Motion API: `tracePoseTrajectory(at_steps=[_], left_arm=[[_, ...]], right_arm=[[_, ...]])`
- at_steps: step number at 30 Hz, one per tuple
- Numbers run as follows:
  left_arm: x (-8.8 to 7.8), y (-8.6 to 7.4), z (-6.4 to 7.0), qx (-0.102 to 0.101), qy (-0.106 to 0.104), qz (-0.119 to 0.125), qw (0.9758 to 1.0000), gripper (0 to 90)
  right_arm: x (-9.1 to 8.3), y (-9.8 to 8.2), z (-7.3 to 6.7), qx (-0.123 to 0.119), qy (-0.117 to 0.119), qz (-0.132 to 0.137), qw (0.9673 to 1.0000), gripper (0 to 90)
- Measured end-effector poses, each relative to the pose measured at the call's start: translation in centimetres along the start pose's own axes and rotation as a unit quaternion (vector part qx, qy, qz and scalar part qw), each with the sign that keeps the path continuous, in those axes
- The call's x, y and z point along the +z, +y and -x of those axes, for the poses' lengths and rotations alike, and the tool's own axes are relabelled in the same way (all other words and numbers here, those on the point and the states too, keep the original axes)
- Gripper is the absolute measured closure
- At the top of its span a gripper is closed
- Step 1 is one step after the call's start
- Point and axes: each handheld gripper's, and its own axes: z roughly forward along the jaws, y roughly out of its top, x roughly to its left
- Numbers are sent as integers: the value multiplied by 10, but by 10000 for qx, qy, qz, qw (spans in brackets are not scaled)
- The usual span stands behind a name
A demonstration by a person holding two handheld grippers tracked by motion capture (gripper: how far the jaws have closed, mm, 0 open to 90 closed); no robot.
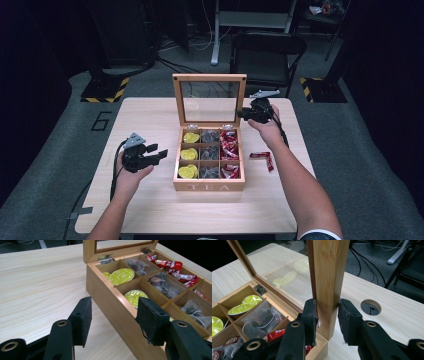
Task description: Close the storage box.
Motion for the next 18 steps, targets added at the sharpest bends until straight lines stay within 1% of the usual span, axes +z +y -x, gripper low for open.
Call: tracePoseTrajectory(at_steps=[3, 5, 6, 8, 9, 10, 11, 12, 13, 15, 16, 17, 18], left_arm=[[0, 2, 1, -11, -22, 40, 10000, 460], [0, 4, 2, -25, -44, 57, 10000, 460], [0, 6, 3, 24, -42, 80, 10000, 460], [-1, 8, 4, 28, -43, 89, 9999, 460], [-1, 8, 4, 28, -43, 89, 9999, 461], [-2, 12, 4, 50, -36, 111, 9999, 461], [-2, 12, 4, 50, -36, 111, 9999, 461], [-2, 15, 5, 51, -18, 128, 9999, 461], [-1, 16, 5, 103, -1, 154, 9998, 461], [-2, 18, 5, 92, -11, 112, 9999, 461], [-2, 23, 5, 148, 14, 161, 9998, 462], [-2, 25, 5, 191, 14, 147, 9997, 462], [-2, 25, 5, 191, 14, 147, 9997, 462]], right_arm=[[-1, 1, -2, -116, -20, 20, 9999, 653], [-2, 2, -5, -69, -22, 120, 9999, 629], [-3, 2, -7, -73, -33, 188, 9998, 623], [-4, 4, -10, -141, -80, 248, 9996, 644], [-6, 4, -11, -188, -52, 277, 9994, 639], [-6, 5, -13, -239, -74, 230, 9994, 641], [-6, 5, -13, -309, -108, 236, 9992, 646], [-7, 4, -13, -306, -104, 250, 9992, 647], [-7, 4, -13, -293, -89, 258, 9992, 647], [-7, 4, -13, -282, -80, 275, 9992, 647], [-7, 3, -14, -237, -91, 297, 9992, 646], [-7, 2, -14, -237, -86, 303, 9992, 646], [-8, 2, -13, -275, -85, 307, 9991, 644]])
